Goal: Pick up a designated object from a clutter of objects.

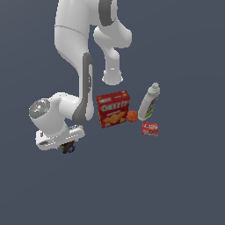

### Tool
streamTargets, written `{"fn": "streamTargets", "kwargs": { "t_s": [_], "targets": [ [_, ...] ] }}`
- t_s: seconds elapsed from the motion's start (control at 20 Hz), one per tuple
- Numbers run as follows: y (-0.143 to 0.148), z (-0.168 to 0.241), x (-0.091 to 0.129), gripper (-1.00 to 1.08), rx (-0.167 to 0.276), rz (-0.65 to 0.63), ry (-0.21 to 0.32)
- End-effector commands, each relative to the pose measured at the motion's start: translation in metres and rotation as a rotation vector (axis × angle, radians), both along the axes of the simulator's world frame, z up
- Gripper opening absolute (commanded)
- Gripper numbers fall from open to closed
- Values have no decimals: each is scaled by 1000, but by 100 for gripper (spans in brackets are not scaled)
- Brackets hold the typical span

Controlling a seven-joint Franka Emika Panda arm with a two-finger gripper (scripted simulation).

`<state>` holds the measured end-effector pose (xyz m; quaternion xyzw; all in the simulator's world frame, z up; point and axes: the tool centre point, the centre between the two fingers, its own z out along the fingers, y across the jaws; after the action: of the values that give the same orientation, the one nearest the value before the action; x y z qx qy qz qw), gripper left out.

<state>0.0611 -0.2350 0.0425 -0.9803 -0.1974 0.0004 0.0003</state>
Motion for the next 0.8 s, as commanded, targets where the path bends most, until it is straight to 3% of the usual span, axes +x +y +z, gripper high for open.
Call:
{"fn": "streamTargets", "kwargs": {
  "t_s": [0.0,0.2,0.25,0.75],
  "targets": [
    [0,-9,0,100,0,1,-1],
    [-1,-13,1,100,0,1,-1],
    [-1,-13,1,-100,0,1,-1],
    [0,-8,4,-100,-2,2,-8]
  ]
}}
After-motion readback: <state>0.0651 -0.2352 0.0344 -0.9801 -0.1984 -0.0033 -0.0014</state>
